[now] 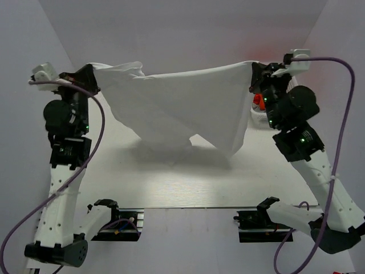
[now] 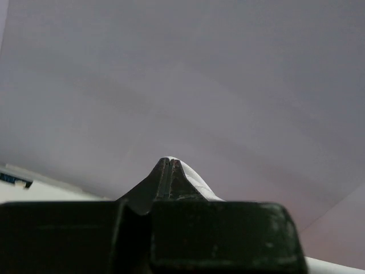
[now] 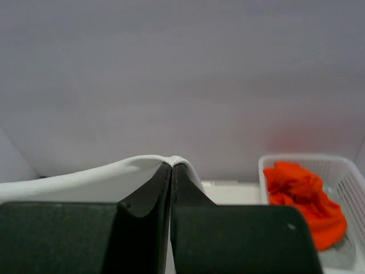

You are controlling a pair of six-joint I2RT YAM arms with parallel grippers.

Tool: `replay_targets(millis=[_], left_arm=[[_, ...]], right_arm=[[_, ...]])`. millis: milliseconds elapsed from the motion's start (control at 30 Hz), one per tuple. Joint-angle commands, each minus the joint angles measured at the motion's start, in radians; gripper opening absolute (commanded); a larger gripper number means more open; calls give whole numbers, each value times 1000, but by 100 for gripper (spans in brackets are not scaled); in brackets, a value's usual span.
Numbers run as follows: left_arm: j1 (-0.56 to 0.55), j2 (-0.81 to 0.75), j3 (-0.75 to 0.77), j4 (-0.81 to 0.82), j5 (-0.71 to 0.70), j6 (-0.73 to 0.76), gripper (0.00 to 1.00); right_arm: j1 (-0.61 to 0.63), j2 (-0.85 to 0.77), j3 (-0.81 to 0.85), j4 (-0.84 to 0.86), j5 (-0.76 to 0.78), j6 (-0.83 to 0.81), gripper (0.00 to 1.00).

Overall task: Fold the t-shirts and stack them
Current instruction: Flatten out the tshirt

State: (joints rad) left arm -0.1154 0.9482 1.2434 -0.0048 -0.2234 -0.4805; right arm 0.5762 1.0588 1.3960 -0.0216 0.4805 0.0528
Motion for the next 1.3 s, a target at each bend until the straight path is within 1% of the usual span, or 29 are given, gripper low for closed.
replay_targets(millis=[0,167,300,367,500,567,667,767,800,833,867,900,933,967,1000,1033,1067,1100,1133,1200,1233,1267], left_arm=[[-1,-78,77,-29,1,40,0],[9,-150,181,-64,56,49,0],[10,-180,290,-110,56,69,0],[10,-195,318,-121,56,69,0],[10,-209,398,-147,90,79,0],[10,-209,409,-158,104,79,0],[10,-164,400,-169,114,79,0],[10,-112,314,-158,88,68,0],[10,-95,260,-158,69,54,0],[10,-80,226,-158,56,42,0],[10,-68,144,-147,44,33,0],[10,-45,95,-120,20,33,0],[10,-31,-6,-91,-8,8,0],[10,-17,-56,-80,-25,-3,0],[-1,-3,-105,-67,-42,-13,0],[-1,29,-155,-46,-51,-24,0],[-1,49,-258,-22,-51,-50,0],[-1,75,-304,32,-36,-50,0],[-1,137,-384,57,-36,-79,0],[-1,229,-438,107,-36,-89,0],[-1,283,-464,118,-36,-102,0],[-1,343,-464,118,-36,-121,0]], right_arm=[[1,-57,115,-10,-83,-45,0],[1,-100,254,-107,-279,-39,0],[-1,-129,327,-179,-381,-19,0],[-1,-143,350,-216,-425,-11,0],[-1,-177,345,-227,-453,10,0],[-2,-180,342,-227,-450,9,0],[1,-161,313,-225,-439,13,0],[2,-131,227,-207,-416,27,0],[-1,-117,177,-189,-339,28,0],[-2,-99,152,-166,-306,51,0],[-1,-83,88,-153,-239,68,0],[-2,-79,48,-103,-211,74,0],[-4,-54,-68,-91,-153,106,0],[-4,-45,-110,-72,-132,120,0],[-6,-37,-152,-13,-123,133,0],[-10,-19,-264,1,-105,157,0],[-18,13,-299,9,-99,194,0],[-19,30,-328,61,-95,221,0],[-35,108,-406,69,-115,246,0],[-44,171,-445,81,-125,286,0],[-65,296,-439,75,-143,307,0],[-70,340,-411,56,-152,312,0]])
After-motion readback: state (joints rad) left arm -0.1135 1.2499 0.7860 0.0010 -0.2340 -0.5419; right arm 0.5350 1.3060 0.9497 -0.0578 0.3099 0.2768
